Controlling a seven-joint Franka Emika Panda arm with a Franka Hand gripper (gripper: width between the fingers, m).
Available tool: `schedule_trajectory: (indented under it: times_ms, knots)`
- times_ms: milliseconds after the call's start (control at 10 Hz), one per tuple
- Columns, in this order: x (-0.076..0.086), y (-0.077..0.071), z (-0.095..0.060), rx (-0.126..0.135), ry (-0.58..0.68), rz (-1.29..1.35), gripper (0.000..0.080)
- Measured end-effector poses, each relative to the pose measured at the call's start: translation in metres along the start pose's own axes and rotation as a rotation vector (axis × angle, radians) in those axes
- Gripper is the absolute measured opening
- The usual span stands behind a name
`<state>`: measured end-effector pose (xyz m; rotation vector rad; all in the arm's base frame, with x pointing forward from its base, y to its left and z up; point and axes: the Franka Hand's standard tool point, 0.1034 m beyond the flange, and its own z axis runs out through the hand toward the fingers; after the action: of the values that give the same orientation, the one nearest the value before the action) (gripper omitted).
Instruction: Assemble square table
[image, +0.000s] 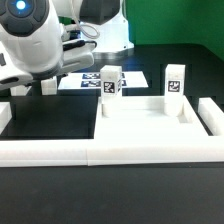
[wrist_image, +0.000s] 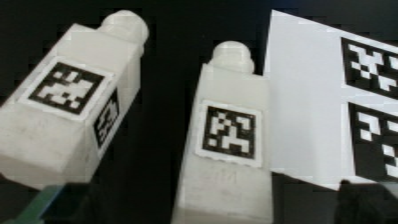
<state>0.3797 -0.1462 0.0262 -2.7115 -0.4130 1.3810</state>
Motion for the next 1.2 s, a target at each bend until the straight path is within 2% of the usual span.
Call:
schedule_trajectory:
  times_ms: [200, 300, 400, 700, 900, 1100, 1200]
  knots:
    - [0.001, -0.001, 0.002, -0.009, -0.004, 0.013, 0.0649]
    - [0.0, -0.004, 0.008, -0.03, -0.02, 0.031, 0.0649]
    - [0.001, -0.006, 0.009, -0.034, -0.023, 0.032, 0.0649]
    - [0.003, -0.016, 0.038, -0.036, -0.027, 0.029, 0.0649]
    - [0.005, -0.016, 0.035, -0.039, -0.022, 0.023, 0.0649]
    - [0.006, -0.016, 0.035, -0.039, -0.023, 0.019, 0.0407]
    - [0.006, -0.016, 0.035, -0.039, -0.023, 0.017, 0.0407]
